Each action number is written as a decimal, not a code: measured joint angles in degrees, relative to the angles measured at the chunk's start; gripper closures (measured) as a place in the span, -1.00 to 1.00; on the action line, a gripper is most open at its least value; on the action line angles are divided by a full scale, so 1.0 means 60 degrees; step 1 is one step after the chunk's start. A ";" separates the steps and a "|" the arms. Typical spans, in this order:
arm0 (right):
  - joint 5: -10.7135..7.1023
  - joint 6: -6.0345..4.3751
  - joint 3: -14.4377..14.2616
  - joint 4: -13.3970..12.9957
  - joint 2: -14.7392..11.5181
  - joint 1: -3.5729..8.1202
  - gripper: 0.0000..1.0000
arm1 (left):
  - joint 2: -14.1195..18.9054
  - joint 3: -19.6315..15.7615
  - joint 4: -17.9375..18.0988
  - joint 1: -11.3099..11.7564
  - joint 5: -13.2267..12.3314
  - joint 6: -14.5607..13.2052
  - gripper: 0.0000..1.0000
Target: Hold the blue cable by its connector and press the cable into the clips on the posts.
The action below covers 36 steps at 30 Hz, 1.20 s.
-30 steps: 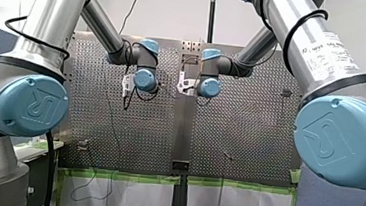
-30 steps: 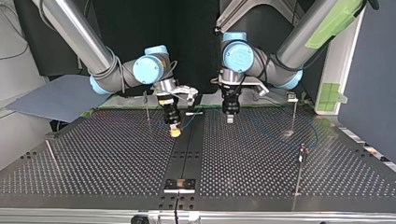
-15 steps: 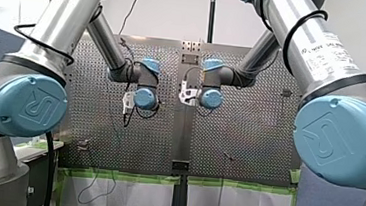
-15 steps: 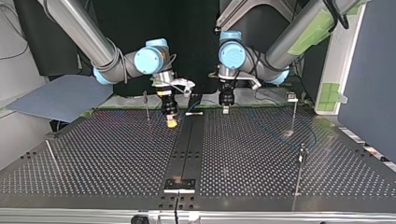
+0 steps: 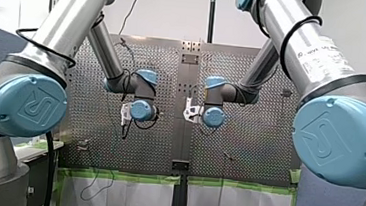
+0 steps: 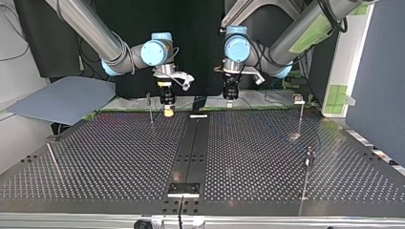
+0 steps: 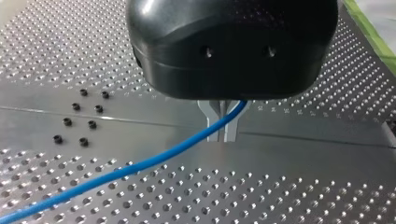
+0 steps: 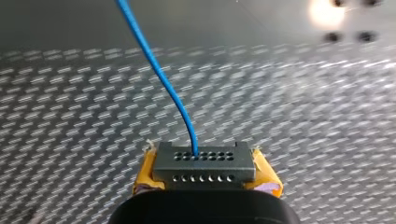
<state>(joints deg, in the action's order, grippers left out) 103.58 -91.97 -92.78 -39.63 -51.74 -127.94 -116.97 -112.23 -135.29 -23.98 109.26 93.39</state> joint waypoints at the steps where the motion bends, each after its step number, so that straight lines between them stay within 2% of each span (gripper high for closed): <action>1: 0.0051 -0.0037 -0.0110 -0.0108 0.0105 -0.0011 1.00 | -0.0052 -0.0014 0.0076 -0.0019 -0.0027 -0.0011 1.00; 6: 0.0148 -0.0228 -0.0468 -0.0468 0.0463 -0.0016 1.00 | -0.0396 -0.0038 0.0463 -0.0163 -0.0112 -0.0067 1.00; 13: 0.0107 -0.0534 -0.1054 -0.1056 0.1049 0.0129 1.00 | -0.0893 0.0045 0.0962 -0.0361 -0.0182 0.0011 1.00; 21: 0.0048 -0.0601 -0.1680 -0.1690 0.1672 0.0343 1.00 | -0.1608 0.0285 0.1552 -0.0621 -0.0196 0.0027 1.00; 25: -0.0022 -0.0702 -0.2031 -0.2021 0.2027 0.0546 1.00 | -0.1935 0.0505 0.1705 -0.0792 -0.0158 -0.0011 1.00; 30: -0.0136 -0.0724 -0.2425 -0.2423 0.2419 0.0794 1.00 | -0.2417 0.0890 0.1854 -0.1124 -0.0118 -0.0044 1.00; 36: -0.0450 -0.0570 -0.2925 -0.2927 0.2920 0.1243 1.00 | -0.2951 0.1392 0.1873 -0.1623 0.0276 0.0031 1.00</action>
<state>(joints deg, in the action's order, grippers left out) 100.88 -95.39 -110.34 -57.19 -34.21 -120.48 -134.68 -103.88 -124.06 -33.72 110.91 93.57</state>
